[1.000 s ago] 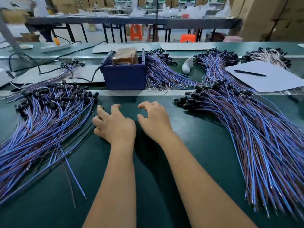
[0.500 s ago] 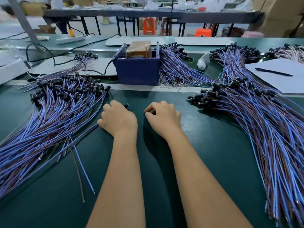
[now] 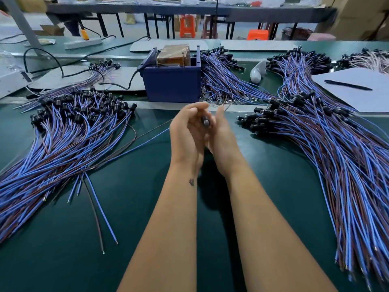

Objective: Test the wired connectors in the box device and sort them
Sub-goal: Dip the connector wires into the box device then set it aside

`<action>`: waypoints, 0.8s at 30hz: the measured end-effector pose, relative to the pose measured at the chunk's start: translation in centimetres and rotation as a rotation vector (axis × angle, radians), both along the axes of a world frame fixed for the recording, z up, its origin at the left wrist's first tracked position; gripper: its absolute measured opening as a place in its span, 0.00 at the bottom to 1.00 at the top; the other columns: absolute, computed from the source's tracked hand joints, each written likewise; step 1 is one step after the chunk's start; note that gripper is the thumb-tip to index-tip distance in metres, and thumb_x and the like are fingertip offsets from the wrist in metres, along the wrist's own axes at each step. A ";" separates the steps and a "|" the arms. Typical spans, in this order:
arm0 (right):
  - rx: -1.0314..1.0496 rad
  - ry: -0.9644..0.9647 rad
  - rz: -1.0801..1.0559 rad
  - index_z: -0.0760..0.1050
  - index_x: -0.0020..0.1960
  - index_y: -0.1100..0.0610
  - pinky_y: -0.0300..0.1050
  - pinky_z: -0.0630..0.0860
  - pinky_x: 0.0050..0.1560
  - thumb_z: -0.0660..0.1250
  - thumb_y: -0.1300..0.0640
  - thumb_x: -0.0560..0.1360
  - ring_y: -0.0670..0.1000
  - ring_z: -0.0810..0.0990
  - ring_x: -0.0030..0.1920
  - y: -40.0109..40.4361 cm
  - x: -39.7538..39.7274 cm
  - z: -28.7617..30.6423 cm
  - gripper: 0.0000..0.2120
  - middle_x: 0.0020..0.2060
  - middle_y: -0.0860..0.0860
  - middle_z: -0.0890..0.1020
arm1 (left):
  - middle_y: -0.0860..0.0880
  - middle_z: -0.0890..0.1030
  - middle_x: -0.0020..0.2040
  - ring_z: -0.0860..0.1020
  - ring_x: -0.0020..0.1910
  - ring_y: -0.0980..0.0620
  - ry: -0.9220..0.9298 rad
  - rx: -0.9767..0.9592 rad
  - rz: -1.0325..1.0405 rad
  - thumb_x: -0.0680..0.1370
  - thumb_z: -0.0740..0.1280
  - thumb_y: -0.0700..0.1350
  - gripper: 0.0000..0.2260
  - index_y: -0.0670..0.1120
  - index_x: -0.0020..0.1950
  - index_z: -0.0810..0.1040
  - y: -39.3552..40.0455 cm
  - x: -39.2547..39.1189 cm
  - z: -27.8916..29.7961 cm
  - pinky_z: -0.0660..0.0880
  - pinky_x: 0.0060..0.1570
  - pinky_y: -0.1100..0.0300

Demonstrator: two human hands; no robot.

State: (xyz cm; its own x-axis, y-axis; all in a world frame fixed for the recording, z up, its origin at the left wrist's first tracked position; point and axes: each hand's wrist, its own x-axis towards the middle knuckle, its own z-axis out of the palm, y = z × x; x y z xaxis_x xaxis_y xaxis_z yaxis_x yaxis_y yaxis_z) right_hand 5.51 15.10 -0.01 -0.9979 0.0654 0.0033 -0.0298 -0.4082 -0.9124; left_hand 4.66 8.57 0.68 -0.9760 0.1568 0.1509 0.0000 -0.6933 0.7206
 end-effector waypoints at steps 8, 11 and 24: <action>-0.129 -0.086 -0.198 0.75 0.52 0.62 0.40 0.74 0.27 0.57 0.58 0.83 0.49 0.76 0.27 1.3 0.2 0.3 0.11 0.33 0.55 0.78 | 0.51 0.68 0.22 0.69 0.21 0.55 0.003 -0.465 -0.539 0.79 0.54 0.43 0.22 0.45 0.31 0.82 -3.4 -0.7 -0.8 0.69 0.25 0.65; -0.157 -0.076 -0.216 0.76 0.51 0.61 0.38 0.75 0.26 0.61 0.66 0.81 0.47 0.77 0.26 1.8 0.5 0.2 0.05 0.34 0.54 0.79 | 0.47 0.80 0.28 0.83 0.34 0.49 0.050 -0.592 -0.747 0.79 0.56 0.49 0.21 0.45 0.37 0.86 -4.5 -0.1 -0.6 0.79 0.37 0.61; 0.244 -0.009 -0.069 0.75 0.45 0.61 0.36 0.73 0.30 0.61 0.72 0.76 0.45 0.78 0.27 0.8 0.6 0.0 0.08 0.32 0.53 0.81 | 0.45 0.83 0.41 0.81 0.38 0.49 -0.062 -0.610 0.266 0.82 0.61 0.44 0.13 0.45 0.42 0.81 -2.5 -1.4 -1.5 0.79 0.36 0.54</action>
